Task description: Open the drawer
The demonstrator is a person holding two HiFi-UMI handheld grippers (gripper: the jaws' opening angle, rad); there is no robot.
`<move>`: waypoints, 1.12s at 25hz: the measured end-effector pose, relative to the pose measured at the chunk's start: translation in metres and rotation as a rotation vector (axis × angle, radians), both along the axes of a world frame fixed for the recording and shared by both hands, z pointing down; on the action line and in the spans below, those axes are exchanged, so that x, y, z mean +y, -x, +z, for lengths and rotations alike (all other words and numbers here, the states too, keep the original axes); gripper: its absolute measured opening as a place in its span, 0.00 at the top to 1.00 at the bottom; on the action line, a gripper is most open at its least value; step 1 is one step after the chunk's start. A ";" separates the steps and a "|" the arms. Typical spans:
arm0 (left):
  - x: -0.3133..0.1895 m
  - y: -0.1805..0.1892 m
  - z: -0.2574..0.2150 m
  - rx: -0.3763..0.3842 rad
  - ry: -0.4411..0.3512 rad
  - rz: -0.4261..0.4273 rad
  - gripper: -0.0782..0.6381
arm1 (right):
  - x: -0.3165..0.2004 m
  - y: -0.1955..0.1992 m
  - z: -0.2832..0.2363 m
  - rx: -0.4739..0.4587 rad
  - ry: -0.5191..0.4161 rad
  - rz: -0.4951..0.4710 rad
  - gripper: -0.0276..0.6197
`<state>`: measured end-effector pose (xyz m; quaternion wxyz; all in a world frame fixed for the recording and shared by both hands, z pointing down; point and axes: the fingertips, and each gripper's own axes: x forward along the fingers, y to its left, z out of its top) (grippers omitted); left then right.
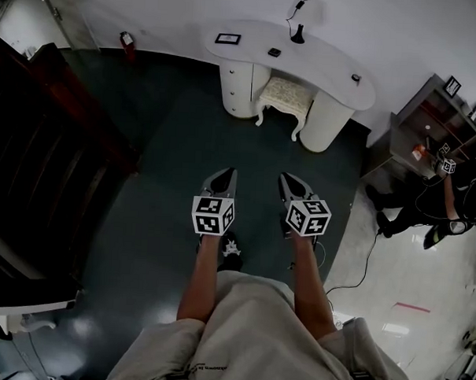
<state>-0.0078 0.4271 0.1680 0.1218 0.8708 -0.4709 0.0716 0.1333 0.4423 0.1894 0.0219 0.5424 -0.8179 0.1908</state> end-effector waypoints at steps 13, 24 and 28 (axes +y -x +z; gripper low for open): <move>-0.125 0.060 0.043 0.044 0.108 -0.011 0.88 | -0.123 0.040 0.012 -0.107 0.024 0.012 0.93; -0.162 0.075 0.086 0.105 0.223 -0.014 0.88 | -0.159 0.028 0.022 -0.076 0.058 0.058 0.93; -0.173 0.078 0.104 0.143 0.272 -0.052 0.88 | -0.171 0.032 0.024 -0.201 0.073 0.024 0.93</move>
